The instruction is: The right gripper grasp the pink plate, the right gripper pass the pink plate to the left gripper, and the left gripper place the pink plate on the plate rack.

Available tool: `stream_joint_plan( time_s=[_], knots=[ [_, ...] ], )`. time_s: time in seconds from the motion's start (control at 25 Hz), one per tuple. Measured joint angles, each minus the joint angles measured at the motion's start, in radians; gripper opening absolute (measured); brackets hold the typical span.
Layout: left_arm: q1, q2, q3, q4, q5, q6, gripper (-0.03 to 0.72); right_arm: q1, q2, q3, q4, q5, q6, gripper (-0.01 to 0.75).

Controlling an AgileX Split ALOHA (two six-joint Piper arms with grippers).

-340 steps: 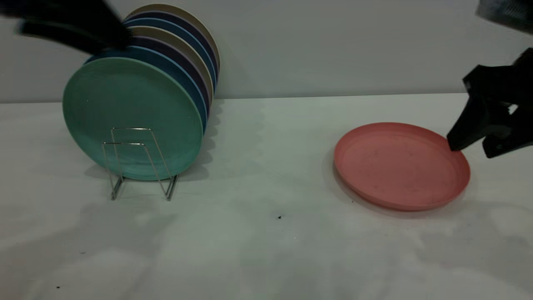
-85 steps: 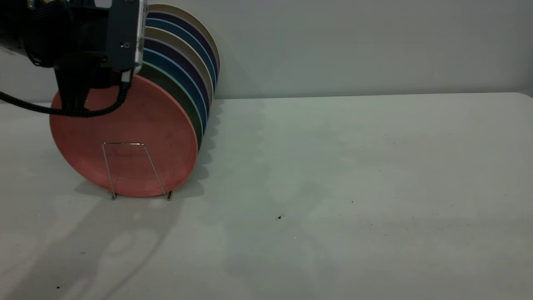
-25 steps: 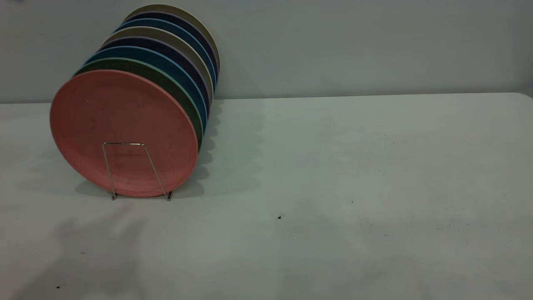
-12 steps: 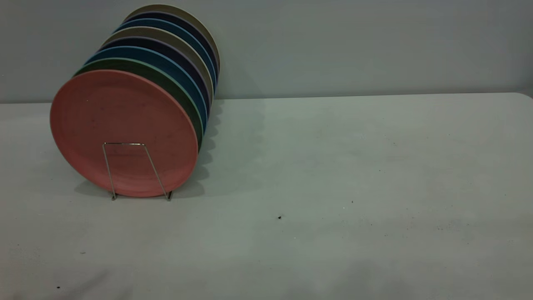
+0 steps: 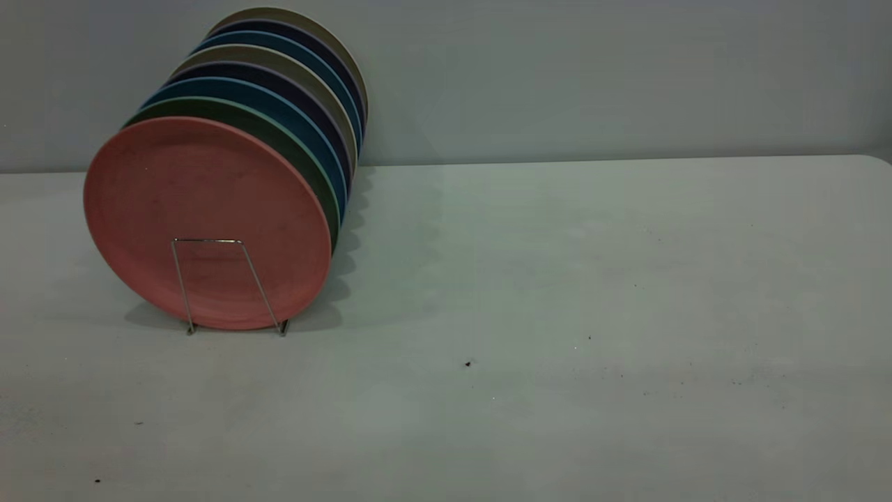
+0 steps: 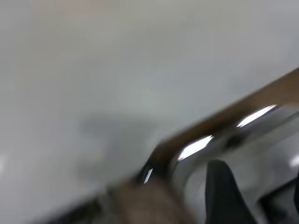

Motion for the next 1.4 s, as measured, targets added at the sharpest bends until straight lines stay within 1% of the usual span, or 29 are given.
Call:
stream_joint_plan(
  time_s=[0.08,0.16,0.36,0.52,0.72,1.04,1.4],
  knots=[
    [0.000,-0.009,0.000,0.099,0.064,-0.123,0.391,0.000,0.000,0.000,0.000,0.000,0.005,0.357],
    [0.000,-0.028,0.006,0.127,0.087,-0.189,0.391,0.002,0.000,0.000,0.000,0.000,0.007,0.357],
    [0.000,-0.130,0.095,0.186,0.083,-0.275,0.391,0.061,0.000,0.000,0.000,0.000,0.012,0.357],
    [0.000,-0.254,0.153,0.226,0.065,-0.337,0.391,0.135,-0.021,0.000,-0.011,0.000,0.028,0.357],
    [0.000,-0.416,0.157,0.227,0.066,-0.340,0.391,0.210,-0.091,0.000,-0.098,0.000,0.102,0.357],
    [0.000,-0.614,0.158,0.190,0.071,-0.235,0.391,0.298,-0.125,0.000,-0.110,0.000,0.120,0.357],
    [0.000,-0.721,0.158,0.189,0.080,-0.230,0.391,0.304,-0.125,0.000,-0.104,0.000,0.121,0.357]
  ],
)
